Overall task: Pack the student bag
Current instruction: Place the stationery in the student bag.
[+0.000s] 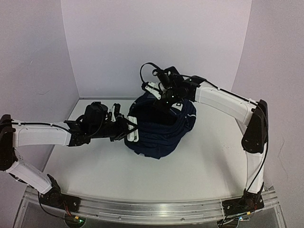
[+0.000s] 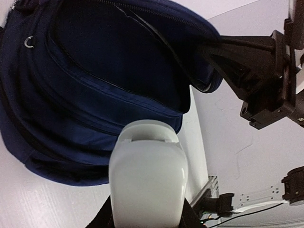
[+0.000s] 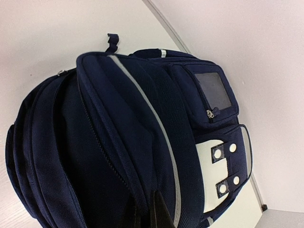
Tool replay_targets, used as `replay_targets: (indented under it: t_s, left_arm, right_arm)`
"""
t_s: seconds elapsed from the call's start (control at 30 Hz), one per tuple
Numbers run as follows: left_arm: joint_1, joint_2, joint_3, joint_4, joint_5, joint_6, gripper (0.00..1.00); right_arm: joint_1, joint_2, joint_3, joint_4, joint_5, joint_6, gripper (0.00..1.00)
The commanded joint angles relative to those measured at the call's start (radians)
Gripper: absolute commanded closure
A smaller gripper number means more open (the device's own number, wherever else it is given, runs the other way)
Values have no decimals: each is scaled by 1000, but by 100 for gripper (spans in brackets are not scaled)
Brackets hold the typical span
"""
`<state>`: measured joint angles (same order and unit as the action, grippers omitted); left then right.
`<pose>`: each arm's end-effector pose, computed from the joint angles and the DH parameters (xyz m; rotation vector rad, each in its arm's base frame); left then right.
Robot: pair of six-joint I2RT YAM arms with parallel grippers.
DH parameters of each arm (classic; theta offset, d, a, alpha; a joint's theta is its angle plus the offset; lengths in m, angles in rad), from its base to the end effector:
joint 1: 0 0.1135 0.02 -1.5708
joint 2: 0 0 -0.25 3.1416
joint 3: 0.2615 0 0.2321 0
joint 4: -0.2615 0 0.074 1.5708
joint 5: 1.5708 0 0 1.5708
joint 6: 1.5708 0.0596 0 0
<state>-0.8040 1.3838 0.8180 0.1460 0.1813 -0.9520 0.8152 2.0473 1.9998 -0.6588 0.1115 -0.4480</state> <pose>0.2116 -0.2351 0.2355 -0.0337 2.2350 -1.2434 0.3222 0.3323 0.2985 -1.2942 1.8682 0.0667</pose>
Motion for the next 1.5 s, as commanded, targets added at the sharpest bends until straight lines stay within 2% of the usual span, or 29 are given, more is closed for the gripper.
replay_targets:
  t_s: [0.0, 0.13, 0.3, 0.53, 0.73, 0.87, 0.93, 1.0, 1.07, 1.13, 1.2, 1.3, 1.37, 1.47]
  left_arm:
    - [3, 63, 9, 256, 65, -91, 97]
    - [2, 143, 78, 301, 78, -118, 97]
    - [12, 277, 149, 392, 78, -238, 96]
    - [53, 531, 257, 689, 112, -463, 95]
    - [57, 669, 420, 728, 80, -503, 96]
    - [60, 696, 474, 610, -20, -539, 95]
    - [69, 719, 479, 607, -68, -576, 92]
    - [76, 749, 512, 585, -78, -591, 87]
    - [74, 754, 561, 494, -86, -572, 74]
    - [64, 735, 603, 384, -94, -533, 57]
    - [54, 705, 613, 288, -127, -507, 46]
    - [47, 665, 588, 244, -154, -500, 33]
    - [42, 643, 566, 226, -166, -499, 27]
    - [30, 605, 545, 174, -187, -493, 27]
  right_arm:
    - [9, 9, 142, 24, -81, 84, 100]
    - [10, 17, 154, 23, -94, 96, 100]
    - [9, 2, 152, 24, -125, 119, 100]
    - [9, -31, 119, 22, -159, 133, 100]
    - [10, -53, 88, 24, -170, 141, 100]
    - [10, -67, 63, 22, -190, 154, 100]
    - [10, -66, 61, 23, -200, 162, 100]
    - [9, -63, 60, 22, -204, 166, 100]
    - [10, -60, 65, 23, -203, 164, 100]
    - [10, -58, 69, 22, -193, 159, 100]
    - [9, -60, 72, 24, -187, 151, 100]
    - [7, -61, 73, 24, -182, 146, 100]
    - [8, -61, 76, 25, -181, 145, 100]
    - [7, -58, 79, 25, -174, 139, 100]
